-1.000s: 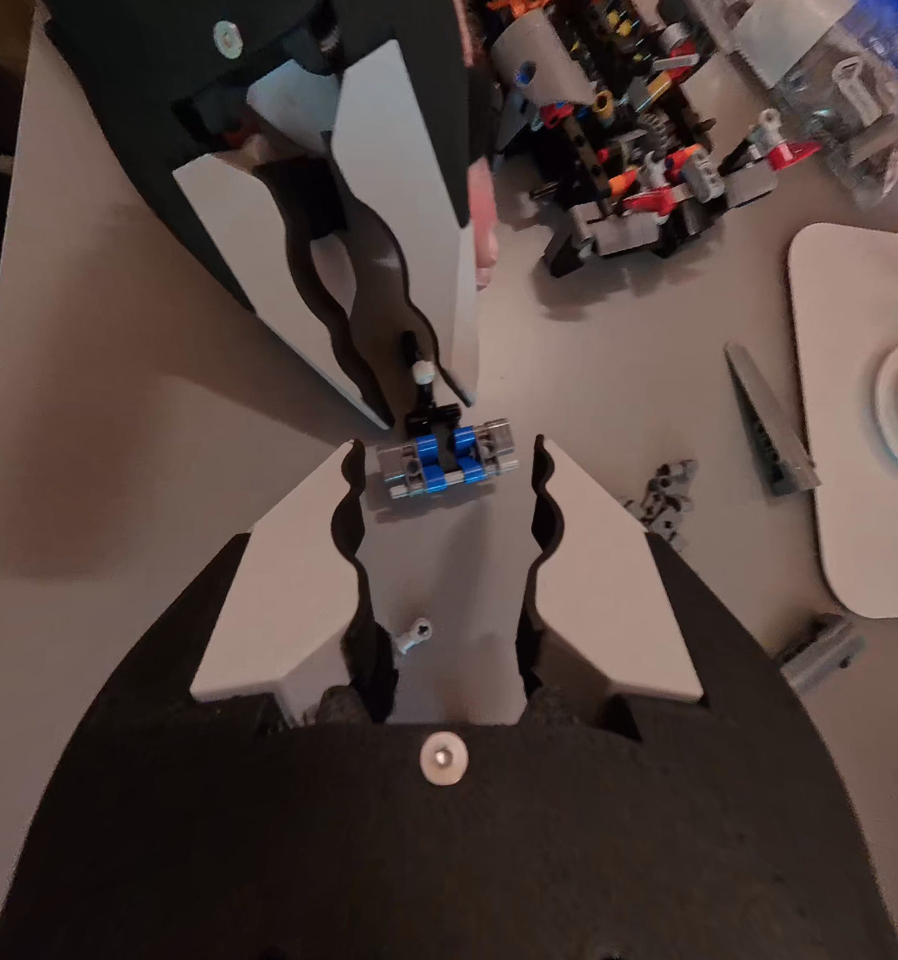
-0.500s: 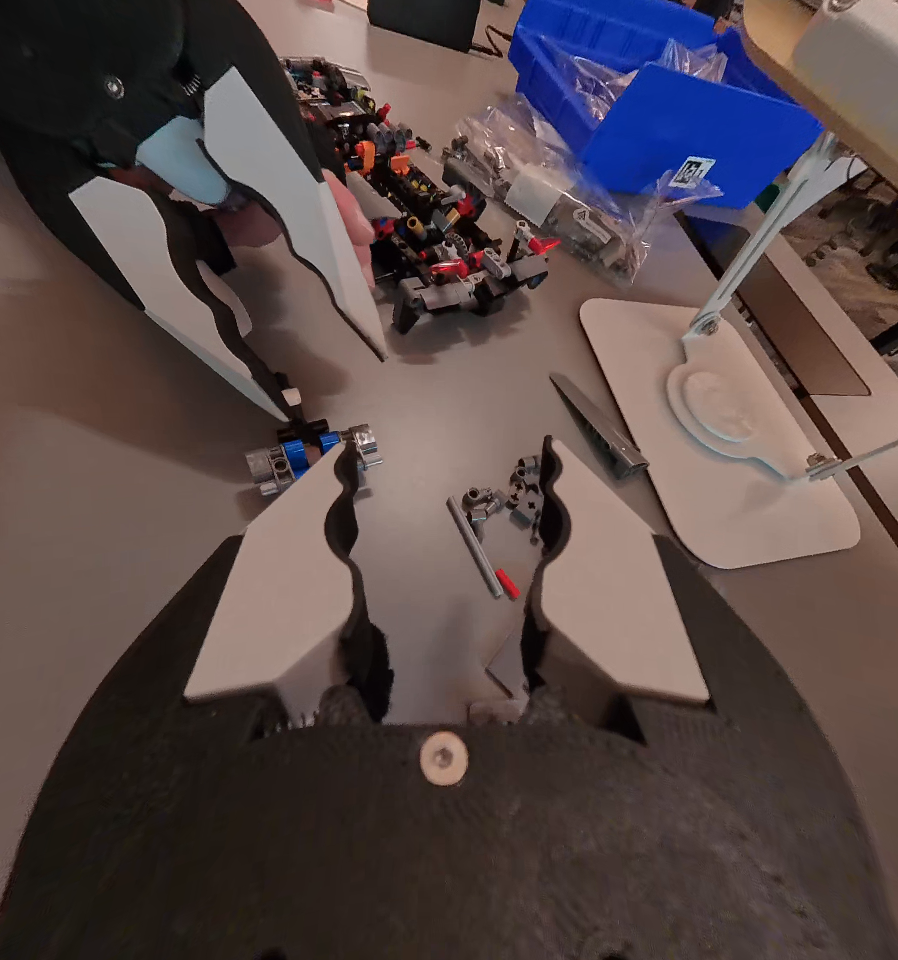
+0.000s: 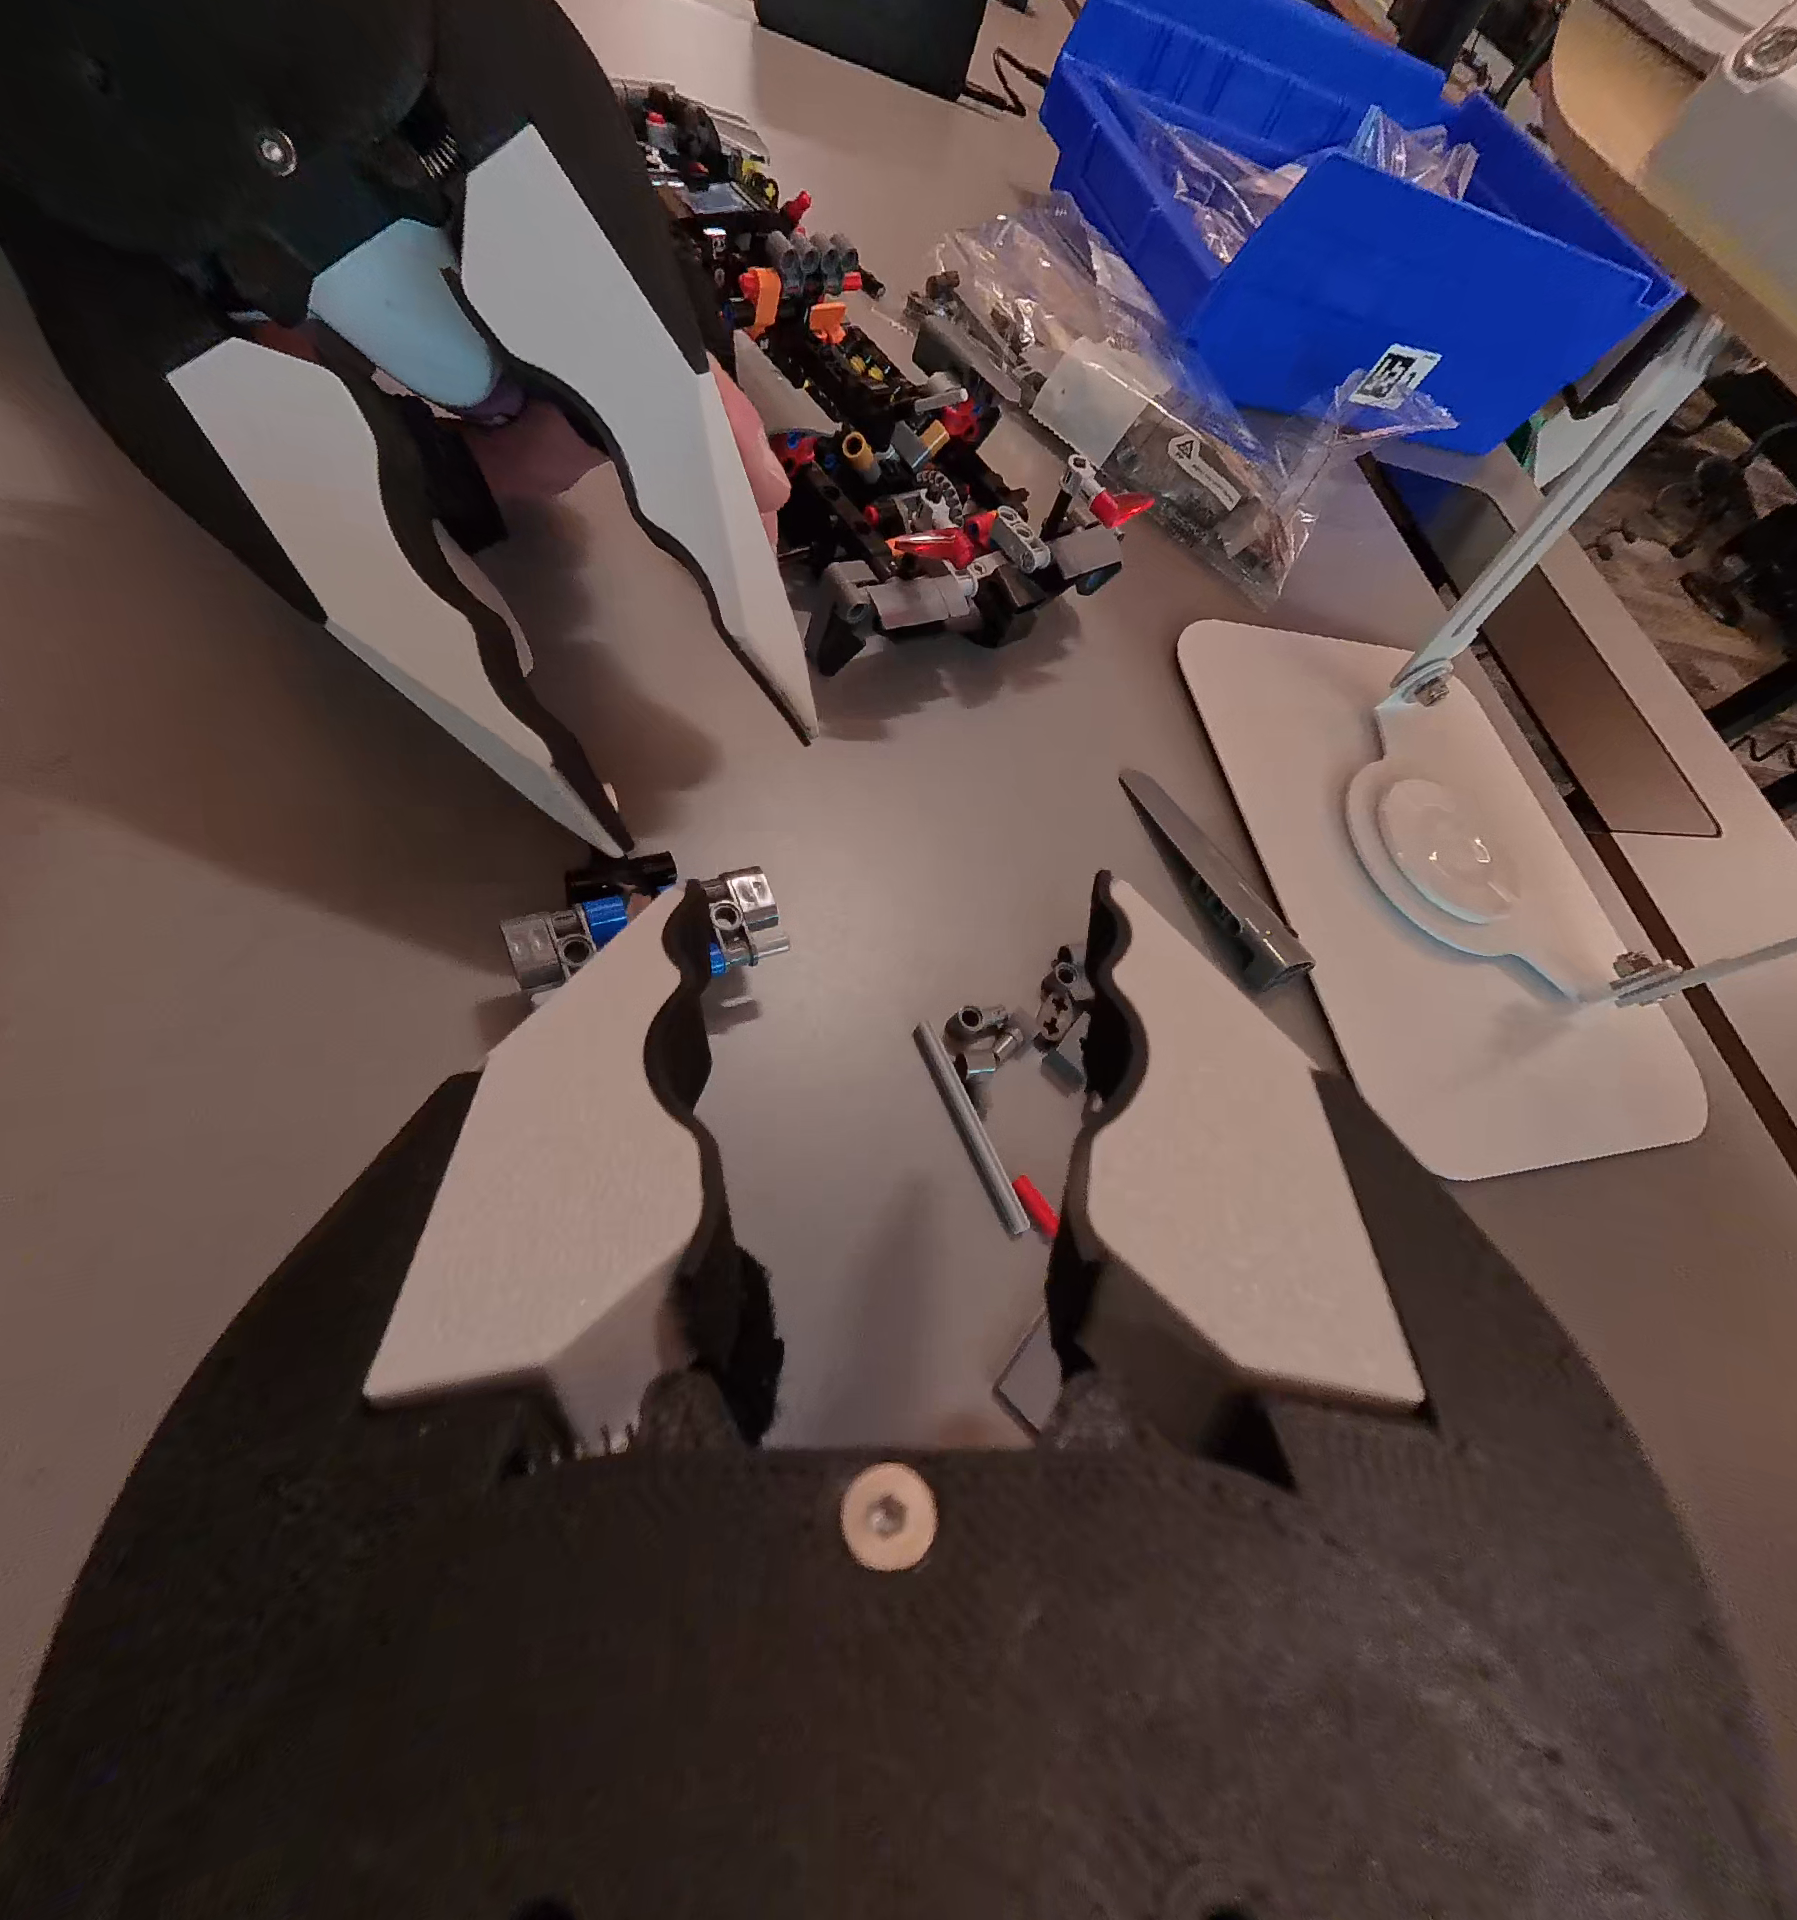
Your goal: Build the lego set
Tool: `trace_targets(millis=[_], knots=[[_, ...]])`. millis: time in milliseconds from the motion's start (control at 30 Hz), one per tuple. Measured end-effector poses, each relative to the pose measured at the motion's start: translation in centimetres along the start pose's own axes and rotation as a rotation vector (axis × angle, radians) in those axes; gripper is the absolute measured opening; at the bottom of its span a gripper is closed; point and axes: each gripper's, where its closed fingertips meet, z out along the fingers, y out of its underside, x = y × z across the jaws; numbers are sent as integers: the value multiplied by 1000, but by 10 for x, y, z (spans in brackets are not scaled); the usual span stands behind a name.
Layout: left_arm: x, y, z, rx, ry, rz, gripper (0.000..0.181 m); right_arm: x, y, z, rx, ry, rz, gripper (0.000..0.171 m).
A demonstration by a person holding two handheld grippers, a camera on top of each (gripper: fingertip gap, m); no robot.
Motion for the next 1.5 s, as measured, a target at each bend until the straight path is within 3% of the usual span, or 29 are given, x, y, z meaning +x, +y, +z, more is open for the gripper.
trace_targets(millis=[233, 533, 767, 1500], knots=[[-3, 1, -2, 5, -4, -10, 37, 2, -2, -2, 5, 11, -4, 68], [-3, -4, -4, 30, -27, 14, 19, 1, -11, -11, 61, 16, -7, 44], [-7, -1, -4, 29, -39, 2, 14, 2, 0, -3, 33, 0, 45, 53], [-7, -2, -3, 45, -40, -21, 8, -2, 4, -1, 21, -9, 28, 54]])
